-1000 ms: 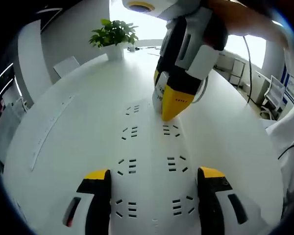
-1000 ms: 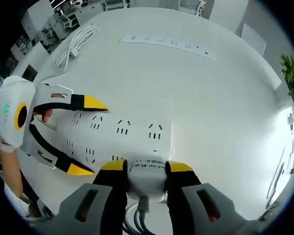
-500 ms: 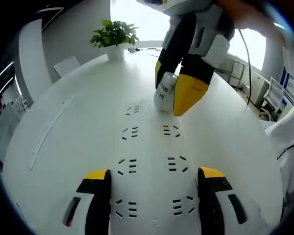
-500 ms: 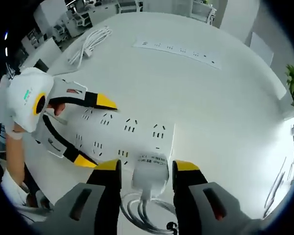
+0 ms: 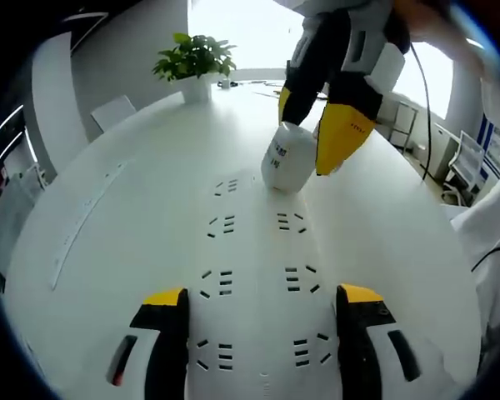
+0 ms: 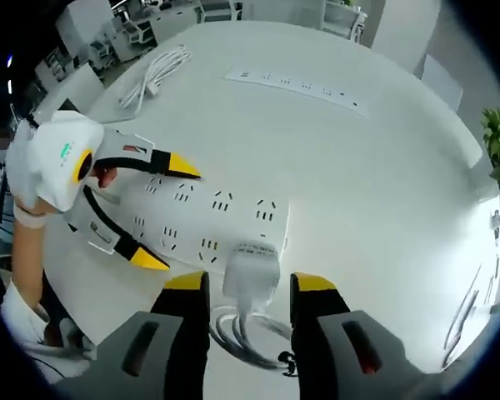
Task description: Straighten the power strip on the desk, plug the charger into it
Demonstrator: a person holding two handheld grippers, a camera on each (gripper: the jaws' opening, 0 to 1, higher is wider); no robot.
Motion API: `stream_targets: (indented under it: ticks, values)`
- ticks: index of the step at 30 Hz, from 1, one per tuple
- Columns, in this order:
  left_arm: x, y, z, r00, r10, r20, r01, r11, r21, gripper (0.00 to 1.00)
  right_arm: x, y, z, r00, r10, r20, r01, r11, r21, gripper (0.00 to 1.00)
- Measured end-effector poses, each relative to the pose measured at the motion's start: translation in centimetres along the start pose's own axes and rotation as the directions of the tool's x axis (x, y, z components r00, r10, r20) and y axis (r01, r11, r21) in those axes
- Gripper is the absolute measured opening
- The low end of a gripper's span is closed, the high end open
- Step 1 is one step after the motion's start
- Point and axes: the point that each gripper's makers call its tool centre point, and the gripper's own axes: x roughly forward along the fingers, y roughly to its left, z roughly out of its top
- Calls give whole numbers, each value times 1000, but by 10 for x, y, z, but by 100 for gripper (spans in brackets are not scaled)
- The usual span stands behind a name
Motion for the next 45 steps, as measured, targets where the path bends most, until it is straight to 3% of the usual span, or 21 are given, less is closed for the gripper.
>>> stream_targets:
  ticks: [9, 12, 23, 25, 27, 29, 38, 45]
  values:
    - [0, 0, 1, 1000, -5, 0, 5, 1000, 7, 72, 5, -11, 17, 999, 0, -51, 3, 998, 56, 23]
    - [1, 1, 1, 1000, -3, -25, 4, 1000, 11, 72, 8, -14, 24, 996, -7, -89, 9, 1000, 16, 22]
    - [1, 3, 1, 999, 1, -35, 0, 1000, 20, 71, 16, -19, 30, 990, 8, -137, -3, 999, 34, 20]
    - [1, 4, 1, 1000, 3, -31, -3, 1000, 16, 71, 18, -21, 31, 989, 40, -141, -28, 996, 86, 20]
    - [1, 3, 1, 999, 3, -35, -2, 1000, 10, 70, 19, -22, 28, 986, 60, -157, -52, 997, 53, 20]
    - [1, 4, 1, 999, 4, -39, -4, 1000, 8, 71, 19, -21, 25, 989, 34, -141, -23, 997, 76, 20]
    - [1, 6, 1, 999, 8, -47, -8, 1000, 0, 71, 20, -19, 19, 990, 67, -128, -58, 995, 76, 21]
    - [1, 6, 1, 999, 10, -45, -10, 1000, -8, 71, 24, -17, 22, 991, 54, -124, -46, 997, 69, 23]
